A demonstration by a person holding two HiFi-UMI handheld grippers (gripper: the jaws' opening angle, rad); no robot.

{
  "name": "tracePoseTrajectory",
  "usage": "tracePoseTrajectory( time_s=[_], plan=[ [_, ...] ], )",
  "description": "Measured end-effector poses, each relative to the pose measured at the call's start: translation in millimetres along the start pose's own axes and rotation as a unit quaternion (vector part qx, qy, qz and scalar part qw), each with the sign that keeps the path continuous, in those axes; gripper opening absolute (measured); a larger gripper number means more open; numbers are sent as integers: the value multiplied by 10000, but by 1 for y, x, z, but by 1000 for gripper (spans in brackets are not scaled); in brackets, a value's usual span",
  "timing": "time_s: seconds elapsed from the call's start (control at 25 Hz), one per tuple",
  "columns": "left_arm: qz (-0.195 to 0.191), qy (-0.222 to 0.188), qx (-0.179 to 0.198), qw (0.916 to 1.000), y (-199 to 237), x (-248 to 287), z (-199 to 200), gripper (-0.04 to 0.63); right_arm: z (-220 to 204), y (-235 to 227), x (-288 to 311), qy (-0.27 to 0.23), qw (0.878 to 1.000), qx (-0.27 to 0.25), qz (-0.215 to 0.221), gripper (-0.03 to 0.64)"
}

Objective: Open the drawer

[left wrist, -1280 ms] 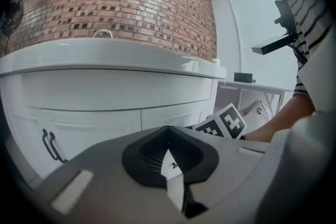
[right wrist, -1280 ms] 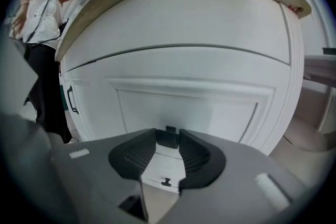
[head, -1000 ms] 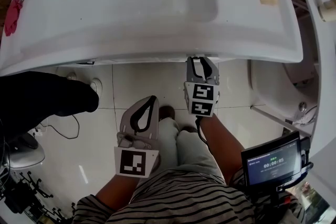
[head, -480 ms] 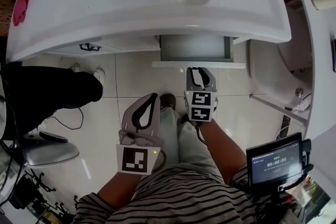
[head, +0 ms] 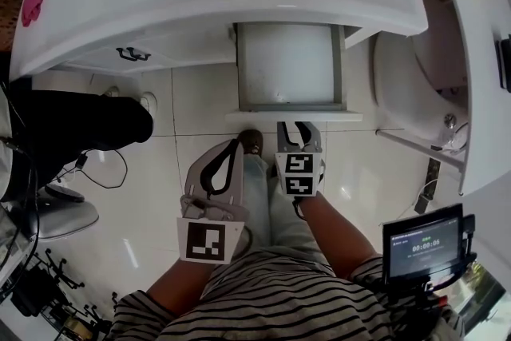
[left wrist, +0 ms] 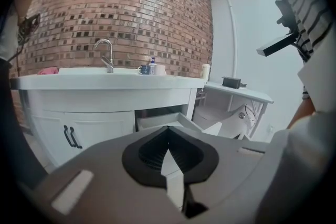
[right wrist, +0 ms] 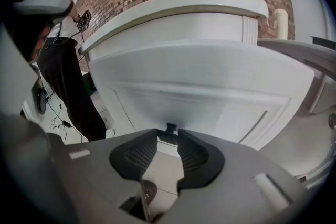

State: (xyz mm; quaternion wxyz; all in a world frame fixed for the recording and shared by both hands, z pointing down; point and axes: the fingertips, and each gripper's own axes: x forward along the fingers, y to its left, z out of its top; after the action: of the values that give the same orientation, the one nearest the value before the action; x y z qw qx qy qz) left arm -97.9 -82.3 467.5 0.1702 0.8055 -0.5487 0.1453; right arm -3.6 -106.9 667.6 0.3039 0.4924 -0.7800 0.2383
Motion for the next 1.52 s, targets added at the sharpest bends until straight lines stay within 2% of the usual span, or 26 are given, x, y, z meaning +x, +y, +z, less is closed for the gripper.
tracePoseTrajectory(
  time_s=[0.32, 0.44, 0.52, 0.68, 0.84, 1.08, 1.28, 1.52],
  plan=[
    [38, 120, 4, 9999, -13, -23, -7, 17, -12, 4, -9, 172, 9998, 81, 9, 121],
    [114, 116, 14, 9999, -16, -31, 2, 17, -7, 0, -15, 316, 9991, 139, -227, 122],
    [107, 45, 33, 9999, -26, -43, 16, 17, 5, -8, -37, 262, 9982, 321, -436, 22],
    [187, -21, 164, 9997, -46, -89, 55, 17, 60, -10, -114, -188, 9989, 316, -287, 21],
    [252, -148, 385, 9988, -60, -138, 101, 17, 123, -8, -215, -817, 9963, 243, -59, 2],
    [326, -762, 542, 9951, -74, -191, 157, 17, 173, 17, -331, -1705, 9840, 301, 423, 2],
    [200, -1184, 746, 9900, -100, -249, 162, 17, 172, 48, -418, -2314, 9705, 540, 415, 2],
    [1, -1403, 912, 9859, -139, -350, 141, 17, 122, 93, -528, -2618, 9626, 675, 175, 2]
  ],
)
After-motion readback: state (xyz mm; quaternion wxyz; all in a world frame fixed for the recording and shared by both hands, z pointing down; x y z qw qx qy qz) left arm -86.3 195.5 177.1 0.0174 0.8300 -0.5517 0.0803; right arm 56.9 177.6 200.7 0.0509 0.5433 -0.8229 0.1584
